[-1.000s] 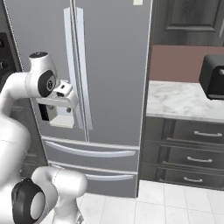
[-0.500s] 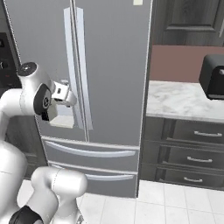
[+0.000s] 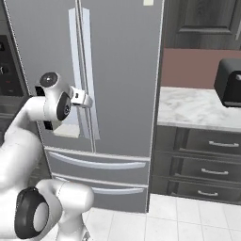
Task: Move the hot dog bun to the plate on the dining table and place the condiment next to that plate. Then navigate to the fridge and take the sausage and place it on the plate as well.
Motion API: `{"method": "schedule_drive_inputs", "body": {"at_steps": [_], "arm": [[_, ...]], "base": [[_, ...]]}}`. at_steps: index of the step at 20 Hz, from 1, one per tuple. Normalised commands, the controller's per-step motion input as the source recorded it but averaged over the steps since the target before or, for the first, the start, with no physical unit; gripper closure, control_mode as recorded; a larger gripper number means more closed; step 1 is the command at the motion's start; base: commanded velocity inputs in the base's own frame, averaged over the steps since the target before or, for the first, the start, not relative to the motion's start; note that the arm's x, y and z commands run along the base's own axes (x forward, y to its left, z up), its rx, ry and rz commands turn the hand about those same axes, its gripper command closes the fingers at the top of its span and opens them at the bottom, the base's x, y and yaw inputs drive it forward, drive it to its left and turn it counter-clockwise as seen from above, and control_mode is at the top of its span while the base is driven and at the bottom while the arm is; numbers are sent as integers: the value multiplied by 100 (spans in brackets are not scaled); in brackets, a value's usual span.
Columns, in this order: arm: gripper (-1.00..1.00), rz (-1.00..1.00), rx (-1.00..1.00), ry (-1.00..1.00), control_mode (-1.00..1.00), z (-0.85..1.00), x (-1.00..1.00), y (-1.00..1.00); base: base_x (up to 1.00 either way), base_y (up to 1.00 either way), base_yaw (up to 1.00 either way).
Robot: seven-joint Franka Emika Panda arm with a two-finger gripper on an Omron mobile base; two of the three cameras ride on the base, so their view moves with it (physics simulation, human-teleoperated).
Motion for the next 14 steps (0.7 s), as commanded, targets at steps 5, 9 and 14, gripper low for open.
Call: {"method": "schedule_drive_inputs", "body": {"at_steps": [5,9,14], "arm": [[-100,0,0,0,-100,0,86,0],[-100,0,0,0,-100,0,81,0],[-100,0,0,0,-100,0,71,1]], "base": [[0,0,0],[0,0,0],[0,0,0]]}}
